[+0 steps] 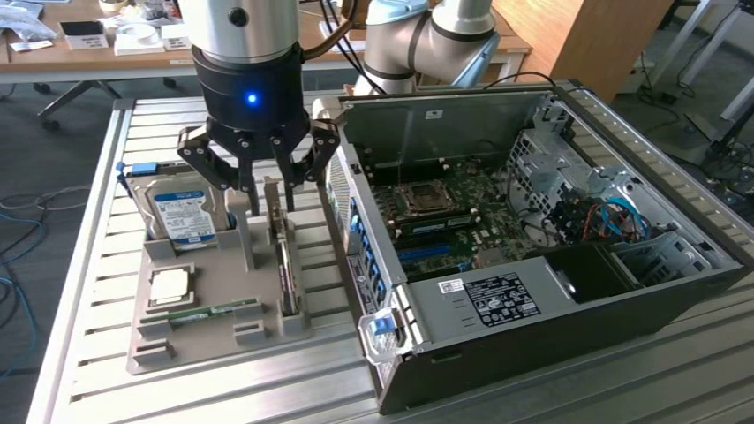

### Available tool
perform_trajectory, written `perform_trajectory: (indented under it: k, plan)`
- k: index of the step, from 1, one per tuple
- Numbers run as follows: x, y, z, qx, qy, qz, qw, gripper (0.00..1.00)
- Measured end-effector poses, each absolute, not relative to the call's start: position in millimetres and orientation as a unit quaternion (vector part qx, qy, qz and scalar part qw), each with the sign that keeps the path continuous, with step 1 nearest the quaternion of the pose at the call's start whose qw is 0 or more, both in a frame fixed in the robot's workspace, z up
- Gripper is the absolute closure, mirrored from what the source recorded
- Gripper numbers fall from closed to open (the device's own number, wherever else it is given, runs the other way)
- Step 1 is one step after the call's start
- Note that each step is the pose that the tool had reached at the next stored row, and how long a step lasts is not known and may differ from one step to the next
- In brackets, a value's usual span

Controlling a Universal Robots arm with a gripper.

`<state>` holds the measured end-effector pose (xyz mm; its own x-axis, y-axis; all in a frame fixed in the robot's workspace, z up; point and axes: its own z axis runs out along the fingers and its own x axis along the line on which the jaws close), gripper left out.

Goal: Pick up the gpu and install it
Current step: 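Pick up the gpu and move the gpu toward the slot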

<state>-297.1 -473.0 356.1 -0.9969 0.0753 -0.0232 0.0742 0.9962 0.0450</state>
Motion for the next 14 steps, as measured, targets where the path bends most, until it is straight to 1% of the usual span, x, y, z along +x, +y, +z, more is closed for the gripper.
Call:
perform_trajectory:
  k: [14]
  plan:
    - [-297,-473,343,0.037,0.999,0.022,0.012,0.58]
